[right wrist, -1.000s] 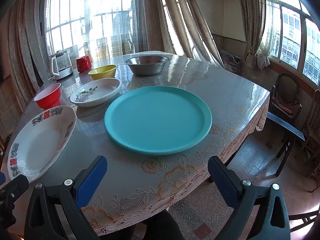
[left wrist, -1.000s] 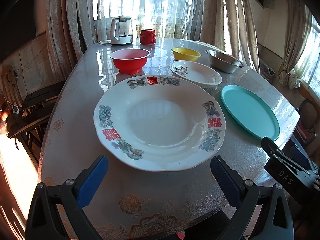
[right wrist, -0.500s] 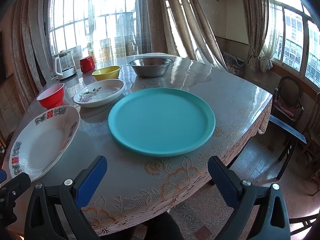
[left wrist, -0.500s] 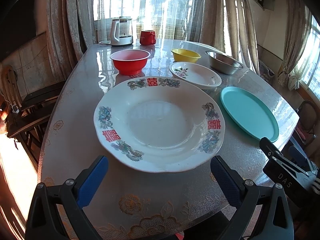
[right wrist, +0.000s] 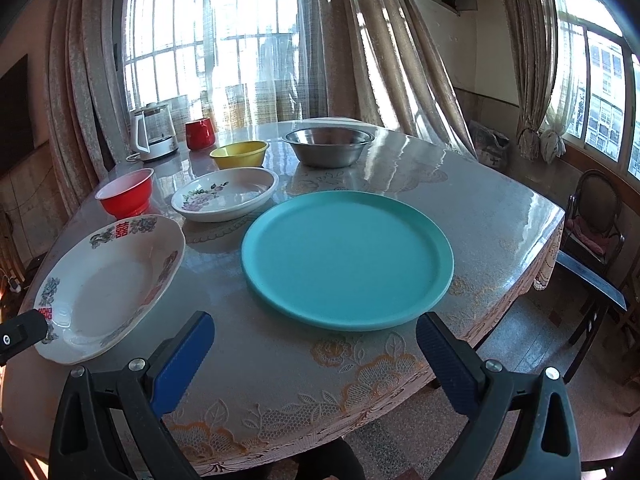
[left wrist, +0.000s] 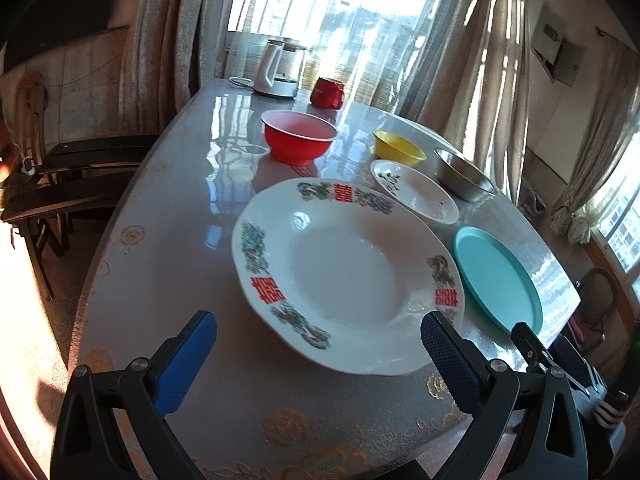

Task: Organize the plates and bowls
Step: 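Move both grippers toward the rim of the large white plate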

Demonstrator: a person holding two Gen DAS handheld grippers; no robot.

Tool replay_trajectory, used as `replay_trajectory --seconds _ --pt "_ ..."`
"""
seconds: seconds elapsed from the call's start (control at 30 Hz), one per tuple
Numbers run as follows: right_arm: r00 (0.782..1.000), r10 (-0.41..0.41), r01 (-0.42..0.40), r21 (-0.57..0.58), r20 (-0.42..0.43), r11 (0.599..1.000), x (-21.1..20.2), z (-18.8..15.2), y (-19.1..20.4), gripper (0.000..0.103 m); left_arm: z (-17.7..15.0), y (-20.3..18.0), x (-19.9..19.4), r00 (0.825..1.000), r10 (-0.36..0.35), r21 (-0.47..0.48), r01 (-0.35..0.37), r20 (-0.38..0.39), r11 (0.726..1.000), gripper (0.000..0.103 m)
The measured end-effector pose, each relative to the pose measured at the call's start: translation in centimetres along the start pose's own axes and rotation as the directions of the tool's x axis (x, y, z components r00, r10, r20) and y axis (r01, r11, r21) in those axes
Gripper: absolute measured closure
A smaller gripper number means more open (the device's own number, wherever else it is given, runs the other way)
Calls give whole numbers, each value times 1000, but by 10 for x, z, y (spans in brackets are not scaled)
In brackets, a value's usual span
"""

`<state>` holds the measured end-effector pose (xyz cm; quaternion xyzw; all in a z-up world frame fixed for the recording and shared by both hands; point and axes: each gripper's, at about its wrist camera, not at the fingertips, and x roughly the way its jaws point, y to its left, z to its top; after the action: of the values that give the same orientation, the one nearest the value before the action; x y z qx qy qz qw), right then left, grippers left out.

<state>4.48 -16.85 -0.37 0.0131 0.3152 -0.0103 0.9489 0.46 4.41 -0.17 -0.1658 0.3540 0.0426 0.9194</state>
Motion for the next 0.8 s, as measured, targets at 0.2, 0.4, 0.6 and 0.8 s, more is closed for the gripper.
replay_trajectory --seconds 0.2,0.4,0.6,0.8 --pt "996 87 -86 -49 35 995 2 3 8 0 6 12 2 998 54 14 -55 36 998 0" --pt "994 110 -110 -69 -4 992 8 1 13 0 8 19 14 999 41 2 -41 -10 999 0" --pt "984 173 -174 -18 -42 985 17 0 8 1 14 24 18 999 24 -29 -25 -45 999 0" --pt "967 243 -246 -28 -73 969 23 3 16 13 24 33 23 991 135 -33 -135 -9 990 0"
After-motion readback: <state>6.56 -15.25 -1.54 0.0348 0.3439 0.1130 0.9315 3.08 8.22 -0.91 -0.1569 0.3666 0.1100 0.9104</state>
